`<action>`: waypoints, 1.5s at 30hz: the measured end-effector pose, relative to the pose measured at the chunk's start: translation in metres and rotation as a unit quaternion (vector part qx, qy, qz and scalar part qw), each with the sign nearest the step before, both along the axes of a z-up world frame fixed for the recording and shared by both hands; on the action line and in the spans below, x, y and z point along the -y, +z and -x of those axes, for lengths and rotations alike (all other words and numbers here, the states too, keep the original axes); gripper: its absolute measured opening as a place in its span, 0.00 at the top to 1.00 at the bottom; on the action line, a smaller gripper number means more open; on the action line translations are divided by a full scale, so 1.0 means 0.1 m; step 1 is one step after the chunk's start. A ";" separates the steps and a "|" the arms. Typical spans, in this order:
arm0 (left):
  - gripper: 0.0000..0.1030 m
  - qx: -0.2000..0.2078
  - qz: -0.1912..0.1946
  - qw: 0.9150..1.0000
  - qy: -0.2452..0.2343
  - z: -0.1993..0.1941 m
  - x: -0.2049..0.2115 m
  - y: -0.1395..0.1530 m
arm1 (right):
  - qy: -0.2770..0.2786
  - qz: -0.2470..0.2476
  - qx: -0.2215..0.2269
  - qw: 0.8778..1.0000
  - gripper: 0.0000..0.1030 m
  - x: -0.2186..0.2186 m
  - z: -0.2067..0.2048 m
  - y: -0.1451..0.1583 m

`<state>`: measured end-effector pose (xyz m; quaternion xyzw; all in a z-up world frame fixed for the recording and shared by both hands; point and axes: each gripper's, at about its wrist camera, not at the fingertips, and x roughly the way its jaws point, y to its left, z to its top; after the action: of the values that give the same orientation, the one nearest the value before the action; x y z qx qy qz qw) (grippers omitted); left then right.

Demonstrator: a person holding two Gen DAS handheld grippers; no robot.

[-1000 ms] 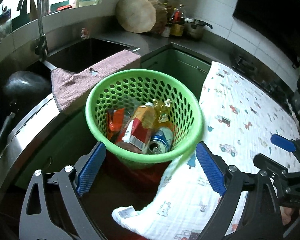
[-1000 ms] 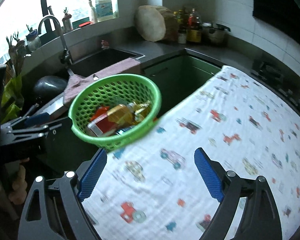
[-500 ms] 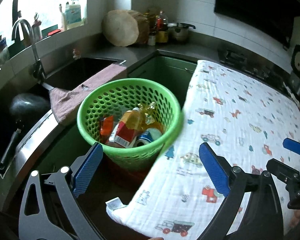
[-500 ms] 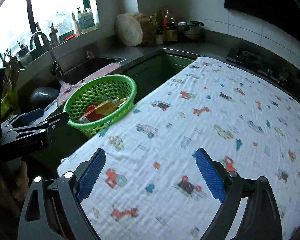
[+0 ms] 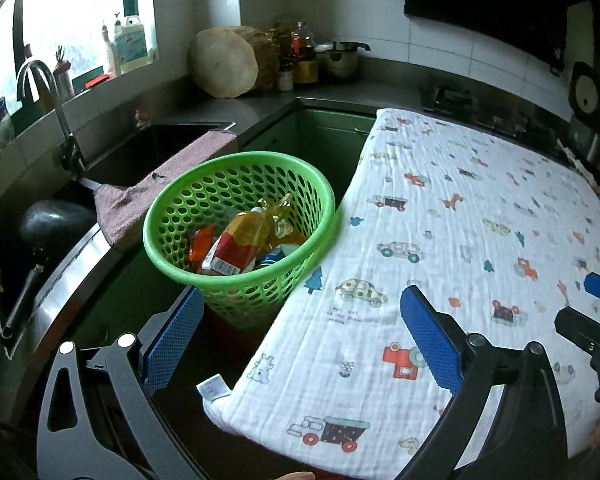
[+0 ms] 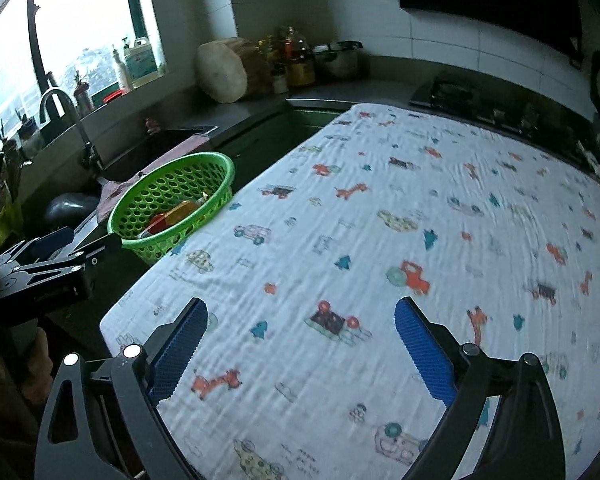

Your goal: Collect trash

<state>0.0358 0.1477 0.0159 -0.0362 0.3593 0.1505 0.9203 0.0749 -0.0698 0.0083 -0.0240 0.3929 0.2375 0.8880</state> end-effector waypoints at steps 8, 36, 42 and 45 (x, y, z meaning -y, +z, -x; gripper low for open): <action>0.05 -0.003 -0.016 1.000 -0.017 0.00 0.14 0.01 | -0.011 -0.002 -0.001 1.000 0.10 0.07 0.02 -0.03; 0.05 -0.010 -0.022 1.000 -0.016 0.05 0.13 -0.03 | -0.013 0.005 -0.004 1.000 0.09 0.06 0.00 -0.06; 0.05 -0.007 -0.027 0.999 -0.021 0.10 0.16 -0.01 | -0.013 0.006 -0.003 1.000 0.09 0.07 -0.01 -0.06; 0.05 -0.006 -0.025 0.999 -0.025 0.11 0.17 0.00 | -0.015 0.006 -0.004 1.000 0.09 0.08 0.00 -0.06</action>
<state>0.0248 0.1310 0.0157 -0.0036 0.3621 0.1368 0.9220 0.0754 -0.0780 0.0022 -0.0225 0.3985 0.2220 0.8896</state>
